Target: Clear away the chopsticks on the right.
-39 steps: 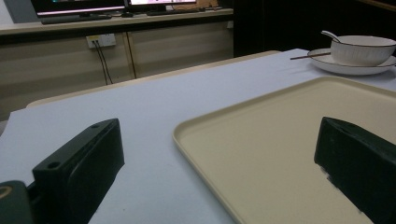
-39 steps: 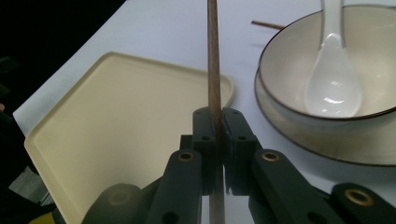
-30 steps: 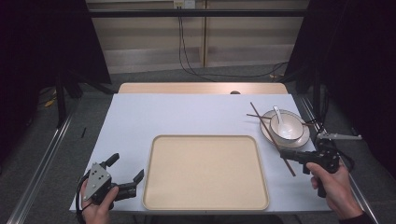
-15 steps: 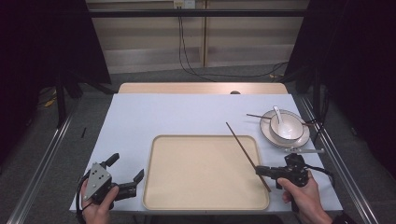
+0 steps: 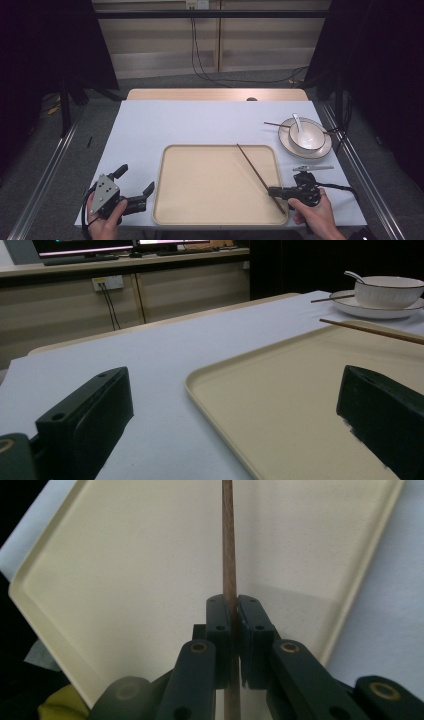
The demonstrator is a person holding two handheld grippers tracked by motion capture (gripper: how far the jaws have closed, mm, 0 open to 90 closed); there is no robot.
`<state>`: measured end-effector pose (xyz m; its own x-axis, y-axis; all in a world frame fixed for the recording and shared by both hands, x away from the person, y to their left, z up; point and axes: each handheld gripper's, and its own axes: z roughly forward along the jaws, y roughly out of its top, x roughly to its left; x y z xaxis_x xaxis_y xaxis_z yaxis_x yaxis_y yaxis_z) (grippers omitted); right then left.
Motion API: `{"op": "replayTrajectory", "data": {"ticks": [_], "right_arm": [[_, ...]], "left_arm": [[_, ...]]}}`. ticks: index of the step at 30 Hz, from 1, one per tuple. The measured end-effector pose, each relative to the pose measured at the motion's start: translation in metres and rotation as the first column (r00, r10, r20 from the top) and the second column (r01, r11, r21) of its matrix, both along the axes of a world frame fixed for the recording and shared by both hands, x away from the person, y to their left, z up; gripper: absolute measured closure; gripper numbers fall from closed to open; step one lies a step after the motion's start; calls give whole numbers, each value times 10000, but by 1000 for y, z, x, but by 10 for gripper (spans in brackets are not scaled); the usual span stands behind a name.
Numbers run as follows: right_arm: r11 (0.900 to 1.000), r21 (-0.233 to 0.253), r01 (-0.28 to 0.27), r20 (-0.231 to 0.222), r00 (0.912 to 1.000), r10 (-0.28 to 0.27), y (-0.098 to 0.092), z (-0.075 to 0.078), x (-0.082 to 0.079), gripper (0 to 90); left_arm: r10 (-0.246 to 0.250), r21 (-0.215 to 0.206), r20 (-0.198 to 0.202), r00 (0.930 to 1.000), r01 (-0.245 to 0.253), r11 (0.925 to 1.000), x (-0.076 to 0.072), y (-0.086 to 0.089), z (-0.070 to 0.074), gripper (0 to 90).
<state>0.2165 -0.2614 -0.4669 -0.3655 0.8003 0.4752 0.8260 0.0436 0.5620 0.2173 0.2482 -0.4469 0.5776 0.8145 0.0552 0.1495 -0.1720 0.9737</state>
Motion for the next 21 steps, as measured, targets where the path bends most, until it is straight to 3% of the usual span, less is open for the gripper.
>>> {"op": "replayTrajectory", "data": {"ticks": [6,21], "right_arm": [[9984,-549,-93,-186,9998,83,4,-7,1,849],[9976,-626,-281,-184,9995,270,3,-6,1,824]], "left_arm": [[2,17,-23,10000,-2,10000,-1,0,0,14],[54,-6,-63,10000,-54,10000,0,1,0,14]]}}
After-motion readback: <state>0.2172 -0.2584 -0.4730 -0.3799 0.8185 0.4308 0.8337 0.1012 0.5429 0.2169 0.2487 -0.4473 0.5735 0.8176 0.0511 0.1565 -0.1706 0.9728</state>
